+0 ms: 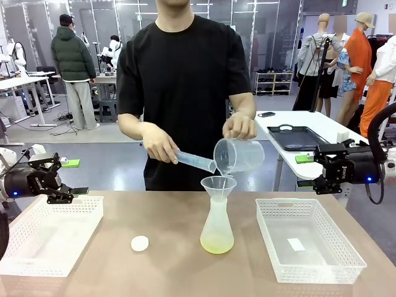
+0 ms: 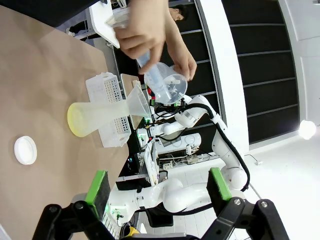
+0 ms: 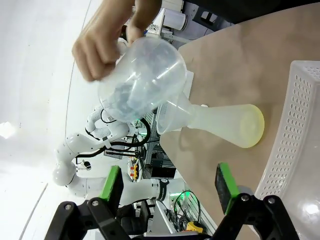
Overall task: Prepare the solutions needed for the experiment.
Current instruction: Once the solution is in the Big flask , pick up the Plastic Funnel and place it back into the right Organizing basket.
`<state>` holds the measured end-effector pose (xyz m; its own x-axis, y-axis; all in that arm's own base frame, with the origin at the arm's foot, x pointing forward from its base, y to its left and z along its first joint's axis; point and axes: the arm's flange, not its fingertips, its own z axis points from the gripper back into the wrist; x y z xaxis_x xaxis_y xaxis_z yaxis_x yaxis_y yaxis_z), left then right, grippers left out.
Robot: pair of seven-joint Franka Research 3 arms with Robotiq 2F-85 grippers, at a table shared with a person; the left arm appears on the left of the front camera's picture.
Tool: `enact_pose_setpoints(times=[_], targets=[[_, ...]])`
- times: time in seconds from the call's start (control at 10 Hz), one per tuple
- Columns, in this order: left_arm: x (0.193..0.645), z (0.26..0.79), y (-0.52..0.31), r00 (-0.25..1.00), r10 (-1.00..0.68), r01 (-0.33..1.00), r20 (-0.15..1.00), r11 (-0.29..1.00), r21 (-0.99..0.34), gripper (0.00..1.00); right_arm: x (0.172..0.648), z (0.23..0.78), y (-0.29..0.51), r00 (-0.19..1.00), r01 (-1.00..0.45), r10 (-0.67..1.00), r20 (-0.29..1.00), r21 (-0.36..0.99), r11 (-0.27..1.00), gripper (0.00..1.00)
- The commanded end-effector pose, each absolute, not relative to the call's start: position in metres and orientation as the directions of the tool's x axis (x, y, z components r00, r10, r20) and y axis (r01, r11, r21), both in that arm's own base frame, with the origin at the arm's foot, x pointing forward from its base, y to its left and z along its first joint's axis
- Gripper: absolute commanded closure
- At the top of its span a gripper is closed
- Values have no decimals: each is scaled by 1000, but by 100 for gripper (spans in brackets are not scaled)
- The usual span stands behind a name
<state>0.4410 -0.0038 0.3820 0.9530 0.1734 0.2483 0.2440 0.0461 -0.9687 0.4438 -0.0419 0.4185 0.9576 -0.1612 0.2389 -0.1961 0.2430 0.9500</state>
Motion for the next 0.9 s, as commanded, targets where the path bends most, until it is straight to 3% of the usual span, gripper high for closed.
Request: enact_pose_setpoints(times=[0.0, 0.8], targets=[[441, 383, -4, 952, 176, 244, 249, 51, -968, 0, 443, 421, -41, 958, -194, -162, 238, 949, 249, 7], [441, 383, -4, 952, 176, 244, 249, 51, -968, 0, 443, 421, -41, 958, -194, -162, 238, 949, 249, 7]])
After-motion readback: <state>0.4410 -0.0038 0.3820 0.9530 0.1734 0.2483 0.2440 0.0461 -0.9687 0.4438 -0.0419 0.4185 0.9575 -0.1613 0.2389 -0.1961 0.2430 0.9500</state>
